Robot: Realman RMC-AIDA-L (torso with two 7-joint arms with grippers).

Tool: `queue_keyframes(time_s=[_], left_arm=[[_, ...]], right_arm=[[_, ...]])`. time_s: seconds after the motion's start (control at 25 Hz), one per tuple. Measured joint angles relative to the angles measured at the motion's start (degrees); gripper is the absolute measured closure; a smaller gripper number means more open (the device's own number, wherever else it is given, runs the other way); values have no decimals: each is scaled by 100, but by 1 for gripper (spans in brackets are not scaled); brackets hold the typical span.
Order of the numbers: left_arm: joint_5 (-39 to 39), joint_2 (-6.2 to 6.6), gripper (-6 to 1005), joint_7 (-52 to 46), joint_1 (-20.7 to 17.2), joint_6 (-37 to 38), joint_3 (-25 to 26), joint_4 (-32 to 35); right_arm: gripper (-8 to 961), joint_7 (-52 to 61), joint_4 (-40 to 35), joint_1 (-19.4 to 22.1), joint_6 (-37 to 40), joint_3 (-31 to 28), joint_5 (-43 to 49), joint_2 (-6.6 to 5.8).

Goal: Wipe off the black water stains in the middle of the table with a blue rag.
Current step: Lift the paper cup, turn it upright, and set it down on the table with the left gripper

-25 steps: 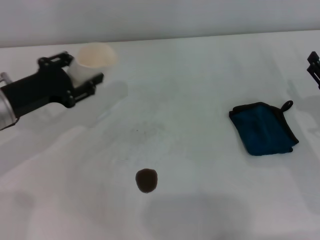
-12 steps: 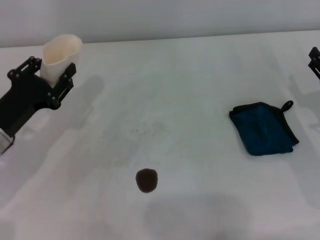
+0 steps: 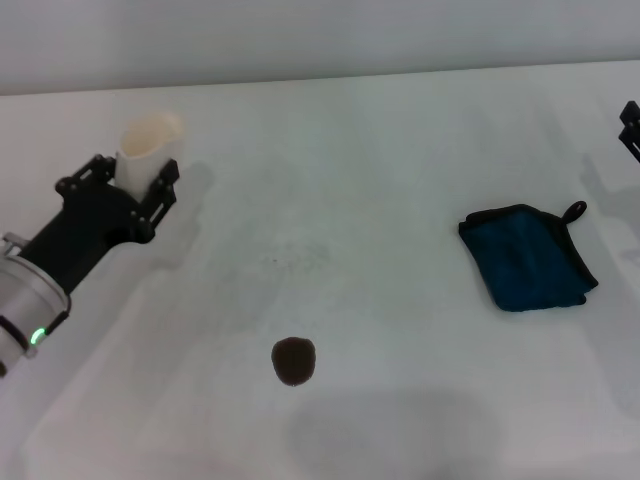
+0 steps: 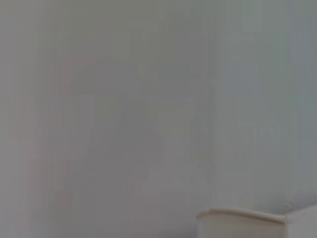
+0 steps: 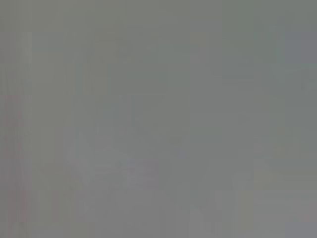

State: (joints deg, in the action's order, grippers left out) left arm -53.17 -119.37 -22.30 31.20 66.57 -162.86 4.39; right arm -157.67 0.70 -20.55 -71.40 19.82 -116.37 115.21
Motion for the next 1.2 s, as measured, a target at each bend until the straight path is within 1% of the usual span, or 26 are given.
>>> queue_keyframes(time_s=[0.16, 0.4, 0.64, 0.84, 1.08, 1.2], left_arm=[[-1, -18, 481, 6, 71, -520, 0, 111], [26, -24, 482, 243, 98, -728, -2, 212], [53, -29, 482, 952, 62, -895, -9, 421], [62, -26, 479, 1074, 44, -1100, -9, 428], [100, -24, 312, 1092, -75, -1248, -8, 461], [182, -24, 314, 1094, -171, -1254, -8, 481]], right_arm=[[152, 0, -4, 13, 51, -7, 0, -3], [154, -1, -8, 38, 144, -2, 0, -6], [155, -1, -9, 43, 202, -1, 0, -7], [156, -1, -9, 42, 213, -10, 0, -7], [157, -1, -9, 27, 237, -20, 0, -7], [157, -1, -9, 18, 240, -16, 0, -7]])
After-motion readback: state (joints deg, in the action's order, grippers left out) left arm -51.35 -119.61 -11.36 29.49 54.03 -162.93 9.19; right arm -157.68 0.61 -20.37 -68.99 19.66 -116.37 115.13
